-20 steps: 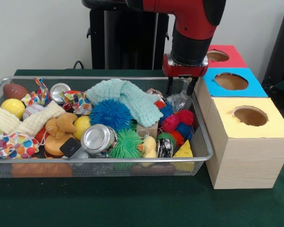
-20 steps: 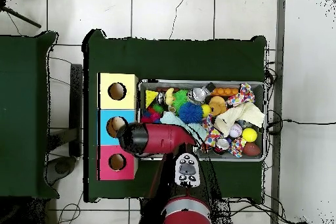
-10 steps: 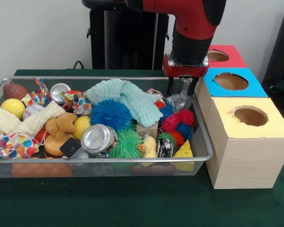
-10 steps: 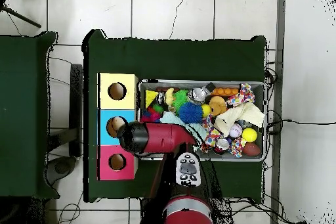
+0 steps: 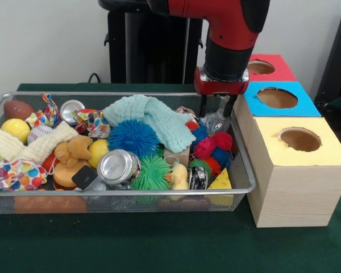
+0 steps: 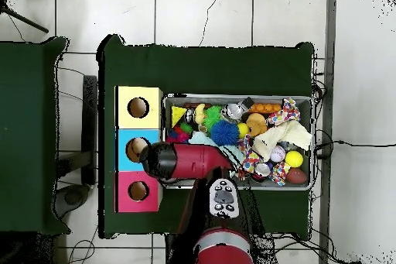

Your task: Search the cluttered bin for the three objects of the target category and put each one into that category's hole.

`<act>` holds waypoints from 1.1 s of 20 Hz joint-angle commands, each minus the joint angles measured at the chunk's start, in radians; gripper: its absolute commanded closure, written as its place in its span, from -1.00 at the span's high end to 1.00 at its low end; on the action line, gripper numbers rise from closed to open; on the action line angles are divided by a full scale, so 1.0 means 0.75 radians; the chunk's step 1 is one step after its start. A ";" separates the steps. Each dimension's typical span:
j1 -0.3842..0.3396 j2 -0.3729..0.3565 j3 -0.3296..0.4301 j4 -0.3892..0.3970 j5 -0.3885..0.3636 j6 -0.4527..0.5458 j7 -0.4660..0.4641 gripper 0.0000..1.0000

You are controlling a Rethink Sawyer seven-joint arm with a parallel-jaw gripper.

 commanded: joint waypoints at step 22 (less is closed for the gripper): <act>-0.064 0.242 0.200 -0.024 0.045 -0.284 0.208 1.00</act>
